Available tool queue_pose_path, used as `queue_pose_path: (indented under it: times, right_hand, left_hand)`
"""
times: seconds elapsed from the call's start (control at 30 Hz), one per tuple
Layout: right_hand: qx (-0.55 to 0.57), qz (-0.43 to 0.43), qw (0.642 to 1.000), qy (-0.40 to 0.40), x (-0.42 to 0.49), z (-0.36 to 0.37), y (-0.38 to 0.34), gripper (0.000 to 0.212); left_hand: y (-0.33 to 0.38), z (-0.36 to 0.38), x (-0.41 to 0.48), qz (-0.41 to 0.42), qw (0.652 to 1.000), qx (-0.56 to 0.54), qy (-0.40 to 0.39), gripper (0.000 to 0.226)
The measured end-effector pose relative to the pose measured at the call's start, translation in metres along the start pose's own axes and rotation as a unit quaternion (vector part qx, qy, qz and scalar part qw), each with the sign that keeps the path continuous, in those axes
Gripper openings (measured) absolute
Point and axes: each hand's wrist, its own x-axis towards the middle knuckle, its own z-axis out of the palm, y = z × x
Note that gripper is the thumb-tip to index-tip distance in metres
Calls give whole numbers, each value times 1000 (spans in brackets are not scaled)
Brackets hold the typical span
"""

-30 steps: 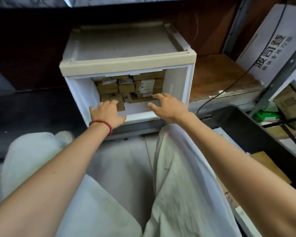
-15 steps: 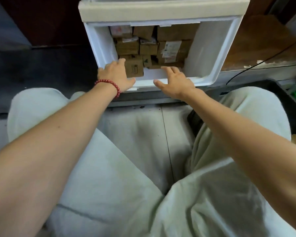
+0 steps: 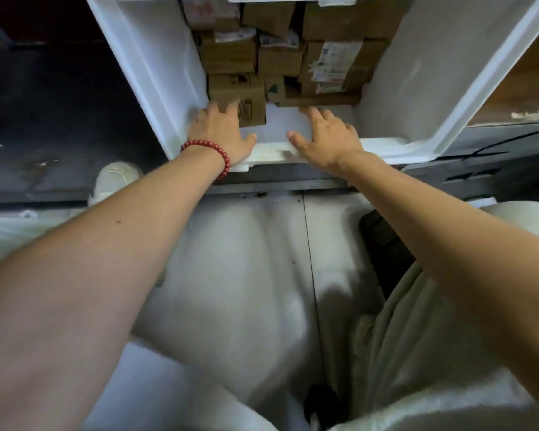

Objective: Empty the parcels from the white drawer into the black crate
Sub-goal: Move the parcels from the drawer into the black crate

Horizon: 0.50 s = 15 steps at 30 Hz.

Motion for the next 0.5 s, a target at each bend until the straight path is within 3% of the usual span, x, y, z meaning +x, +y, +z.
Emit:
queue_pose_path:
  times: [0.2, 0.5]
  right_hand:
    - [45, 0, 997, -62, 63, 24, -5, 60]
    - [169, 5, 984, -57, 114, 63, -20, 71]
  left_hand:
    - [-10, 21, 51, -64, 996, -39, -41, 74]
    - [-14, 48, 97, -93, 986, -132, 36, 81]
